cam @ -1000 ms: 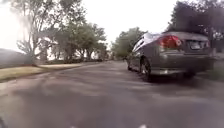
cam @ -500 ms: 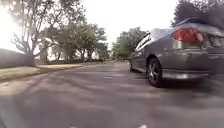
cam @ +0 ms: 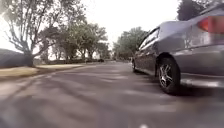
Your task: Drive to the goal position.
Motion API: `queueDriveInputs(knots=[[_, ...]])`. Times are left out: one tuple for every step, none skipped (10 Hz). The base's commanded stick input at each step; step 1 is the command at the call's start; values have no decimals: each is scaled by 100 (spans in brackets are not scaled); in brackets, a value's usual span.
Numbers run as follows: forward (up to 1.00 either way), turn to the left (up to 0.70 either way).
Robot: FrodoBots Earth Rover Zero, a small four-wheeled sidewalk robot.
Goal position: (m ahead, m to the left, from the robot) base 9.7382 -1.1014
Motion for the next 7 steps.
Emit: queueDriveInputs(knots=[[100, 0], [100, -14], [100, -21], [100, -12], [100, -4], [100, 0], [100, 0]])
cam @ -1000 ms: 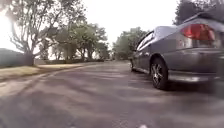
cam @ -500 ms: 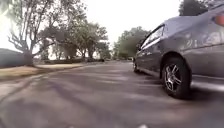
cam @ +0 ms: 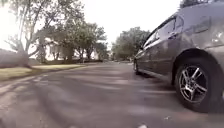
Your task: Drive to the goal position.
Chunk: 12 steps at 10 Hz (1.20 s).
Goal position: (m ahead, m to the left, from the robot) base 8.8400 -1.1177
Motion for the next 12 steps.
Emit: queueDriveInputs(knots=[[100, 0], [100, 0], [100, 0], [100, 0], [100, 0], [100, 0], [100, 0], [100, 0], [100, 0], [100, 0], [100, 0], [100, 0]])
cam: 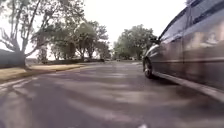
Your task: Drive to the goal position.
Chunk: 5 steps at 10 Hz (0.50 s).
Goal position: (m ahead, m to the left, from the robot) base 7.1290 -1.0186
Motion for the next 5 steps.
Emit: queueDriveInputs(knots=[[100, 0], [100, 0], [100, 0], [100, 0], [100, 0]])
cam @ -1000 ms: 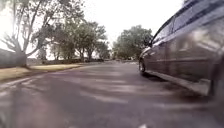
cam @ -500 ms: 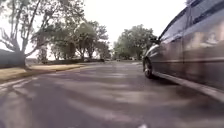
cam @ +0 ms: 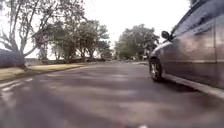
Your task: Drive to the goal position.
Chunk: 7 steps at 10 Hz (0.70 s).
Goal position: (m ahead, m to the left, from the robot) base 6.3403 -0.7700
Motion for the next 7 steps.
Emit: queueDriveInputs(knots=[[100, 0], [100, 0], [100, -2], [100, -19], [100, -30], [100, -31], [100, -30]])
